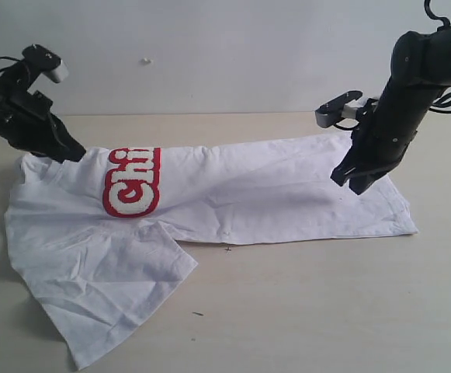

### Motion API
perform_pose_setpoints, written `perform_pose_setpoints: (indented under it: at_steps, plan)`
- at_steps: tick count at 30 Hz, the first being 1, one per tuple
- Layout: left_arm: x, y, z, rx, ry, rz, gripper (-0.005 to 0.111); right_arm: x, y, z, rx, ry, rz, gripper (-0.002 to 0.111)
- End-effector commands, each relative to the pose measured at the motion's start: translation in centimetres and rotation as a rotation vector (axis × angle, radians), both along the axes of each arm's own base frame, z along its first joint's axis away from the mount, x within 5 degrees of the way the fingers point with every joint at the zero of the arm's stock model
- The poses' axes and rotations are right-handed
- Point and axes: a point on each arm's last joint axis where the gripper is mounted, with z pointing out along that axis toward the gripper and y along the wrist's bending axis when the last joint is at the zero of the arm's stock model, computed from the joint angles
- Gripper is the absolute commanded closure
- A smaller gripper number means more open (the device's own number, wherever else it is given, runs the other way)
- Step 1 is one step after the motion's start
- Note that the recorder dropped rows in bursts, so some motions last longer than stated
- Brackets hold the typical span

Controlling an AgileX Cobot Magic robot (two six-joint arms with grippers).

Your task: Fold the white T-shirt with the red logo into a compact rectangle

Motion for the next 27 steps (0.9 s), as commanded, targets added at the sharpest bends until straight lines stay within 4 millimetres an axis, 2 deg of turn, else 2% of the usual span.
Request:
perform_pose_setpoints:
  at_steps: [1, 7, 10, 15, 22, 27]
  plan:
    - [-1.2, -1.1, -2.0, 0.074, 0.099, -0.143, 0.107, -0.2, 0.2, 0.2, 0.029, -0.002, 0.026, 0.108]
    - [-2.3, -4.4, -4.8, 0.179, 0.148, -0.290, 0.107, -0.3, 0.3, -1.0, 0.032, 0.020, 0.032, 0.108]
    - [-2.7, -5.4, -6.7, 0.249, 0.196, -0.338, 0.107, -0.2, 0.2, -2.0, 0.022, 0.041, 0.038, 0.108]
    - [-2.8, -5.4, -8.4, 0.303, 0.247, -0.350, 0.107, -0.2, -0.5, -3.2, -0.055, 0.054, 0.083, 0.108]
    - [-4.2, -4.4, -11.1, 0.390, 0.385, -0.439, 0.107, -0.4, -0.4, -3.7, -0.033, 0.088, 0.069, 0.108]
    - [-4.5, -4.2, -10.9, 0.401, 0.414, -0.423, 0.107, -1.7, -0.3, -4.0, -0.040, 0.119, 0.174, 0.108]
